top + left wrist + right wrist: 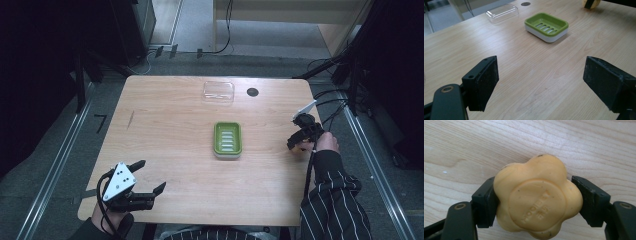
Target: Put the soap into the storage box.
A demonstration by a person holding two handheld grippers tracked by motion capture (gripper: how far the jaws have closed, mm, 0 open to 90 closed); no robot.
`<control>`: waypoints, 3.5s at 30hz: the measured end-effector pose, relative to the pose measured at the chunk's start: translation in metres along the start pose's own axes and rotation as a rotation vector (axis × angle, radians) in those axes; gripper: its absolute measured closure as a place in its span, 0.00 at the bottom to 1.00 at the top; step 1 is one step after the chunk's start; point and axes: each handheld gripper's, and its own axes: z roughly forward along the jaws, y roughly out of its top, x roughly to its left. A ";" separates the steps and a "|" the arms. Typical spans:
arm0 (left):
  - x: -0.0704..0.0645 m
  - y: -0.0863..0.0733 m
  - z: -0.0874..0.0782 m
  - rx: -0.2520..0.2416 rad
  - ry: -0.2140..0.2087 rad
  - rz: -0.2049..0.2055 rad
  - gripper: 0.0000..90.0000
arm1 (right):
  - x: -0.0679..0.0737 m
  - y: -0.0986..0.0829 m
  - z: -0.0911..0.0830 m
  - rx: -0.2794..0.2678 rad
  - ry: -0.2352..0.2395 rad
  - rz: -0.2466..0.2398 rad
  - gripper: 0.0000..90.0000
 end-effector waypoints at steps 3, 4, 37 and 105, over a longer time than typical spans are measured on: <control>0.000 0.000 0.001 0.004 -0.003 0.002 0.15 | 0.002 0.000 -0.001 -0.008 0.008 -0.012 0.31; 0.000 0.000 0.001 0.005 -0.003 0.002 0.15 | 0.004 0.000 -0.001 -0.010 0.012 -0.013 0.31; 0.000 -0.006 -0.010 0.001 0.028 -0.016 0.15 | 0.057 0.016 -0.017 -0.117 0.023 -0.194 0.31; -0.003 -0.022 -0.039 0.014 0.118 -0.068 0.15 | 0.146 0.052 -0.036 -0.249 0.069 -0.432 0.31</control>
